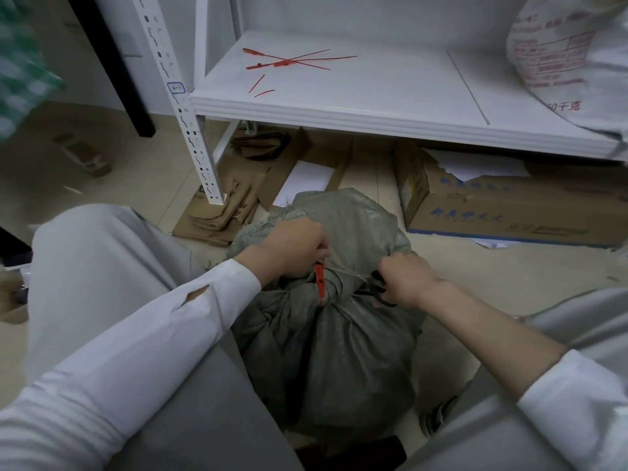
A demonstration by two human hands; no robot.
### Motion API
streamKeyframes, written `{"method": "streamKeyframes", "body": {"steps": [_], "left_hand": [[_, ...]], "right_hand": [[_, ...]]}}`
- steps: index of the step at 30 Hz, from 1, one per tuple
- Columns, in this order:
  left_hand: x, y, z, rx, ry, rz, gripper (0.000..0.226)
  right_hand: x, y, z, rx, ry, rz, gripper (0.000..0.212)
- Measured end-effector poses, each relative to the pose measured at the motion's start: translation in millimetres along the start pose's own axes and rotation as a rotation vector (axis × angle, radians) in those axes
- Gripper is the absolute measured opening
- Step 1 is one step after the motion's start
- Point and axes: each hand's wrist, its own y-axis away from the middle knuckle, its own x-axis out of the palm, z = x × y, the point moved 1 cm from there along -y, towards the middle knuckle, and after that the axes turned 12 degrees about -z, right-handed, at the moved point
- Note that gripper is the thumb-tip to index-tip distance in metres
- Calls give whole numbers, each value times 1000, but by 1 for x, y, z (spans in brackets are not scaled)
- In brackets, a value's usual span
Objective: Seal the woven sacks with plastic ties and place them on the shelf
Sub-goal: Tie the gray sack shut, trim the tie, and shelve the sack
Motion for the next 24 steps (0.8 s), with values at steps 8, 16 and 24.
{"method": "streamKeyframes", "body": {"steps": [8, 16, 24], "left_hand": [[-2, 1, 5, -15, -18, -29, 34], [-3, 0, 8, -76, -55, -83, 31], [0, 0, 0, -4, 36, -53, 34]], "right_hand": [[-1, -9, 4, -27, 33, 5, 33], [-9, -10, -4, -52, 132, -23, 34], [-10, -6, 13, -102, 111, -143, 38]]}}
